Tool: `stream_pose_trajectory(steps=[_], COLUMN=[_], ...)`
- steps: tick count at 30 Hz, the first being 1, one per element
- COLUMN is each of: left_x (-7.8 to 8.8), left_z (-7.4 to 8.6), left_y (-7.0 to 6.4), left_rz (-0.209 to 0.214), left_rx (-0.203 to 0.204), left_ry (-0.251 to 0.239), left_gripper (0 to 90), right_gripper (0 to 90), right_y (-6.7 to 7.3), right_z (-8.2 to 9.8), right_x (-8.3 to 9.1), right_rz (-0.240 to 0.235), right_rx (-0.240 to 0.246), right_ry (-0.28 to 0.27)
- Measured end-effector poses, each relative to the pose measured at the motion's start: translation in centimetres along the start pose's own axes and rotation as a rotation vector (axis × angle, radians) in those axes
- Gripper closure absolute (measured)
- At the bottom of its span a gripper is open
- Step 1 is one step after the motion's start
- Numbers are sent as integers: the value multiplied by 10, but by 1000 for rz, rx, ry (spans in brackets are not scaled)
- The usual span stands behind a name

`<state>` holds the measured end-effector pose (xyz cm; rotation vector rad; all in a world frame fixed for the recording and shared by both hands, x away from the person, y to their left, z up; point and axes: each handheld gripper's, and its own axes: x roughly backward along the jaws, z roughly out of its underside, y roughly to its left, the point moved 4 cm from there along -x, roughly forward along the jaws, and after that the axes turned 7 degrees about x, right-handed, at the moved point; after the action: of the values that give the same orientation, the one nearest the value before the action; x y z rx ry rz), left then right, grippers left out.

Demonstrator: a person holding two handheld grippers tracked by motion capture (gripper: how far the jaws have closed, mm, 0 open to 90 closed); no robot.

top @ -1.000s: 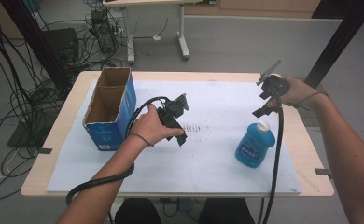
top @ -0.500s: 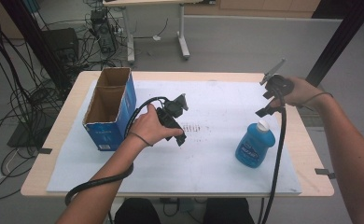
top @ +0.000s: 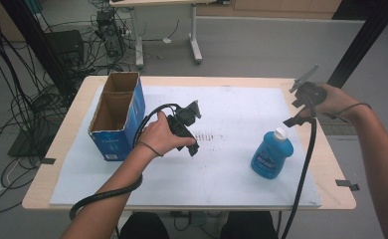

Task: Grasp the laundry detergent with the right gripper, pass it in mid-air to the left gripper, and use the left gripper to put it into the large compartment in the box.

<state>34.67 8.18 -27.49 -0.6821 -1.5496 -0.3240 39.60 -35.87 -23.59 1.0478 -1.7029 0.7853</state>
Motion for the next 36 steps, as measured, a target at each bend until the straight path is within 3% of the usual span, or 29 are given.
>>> stream_pose_trajectory(steps=[19,36], left_x=[-1,-1], left_z=[6,5], left_y=[-1,-5], left_rz=[3,-2], left_rx=[7,-1], left_ry=[0,6], left_gripper=[86,86], right_gripper=[72,66], right_y=[10,29], right_z=[36,70], right_x=[17,29], right_rz=[16,9], right_rx=[-38,-48], right_ry=[13,2])
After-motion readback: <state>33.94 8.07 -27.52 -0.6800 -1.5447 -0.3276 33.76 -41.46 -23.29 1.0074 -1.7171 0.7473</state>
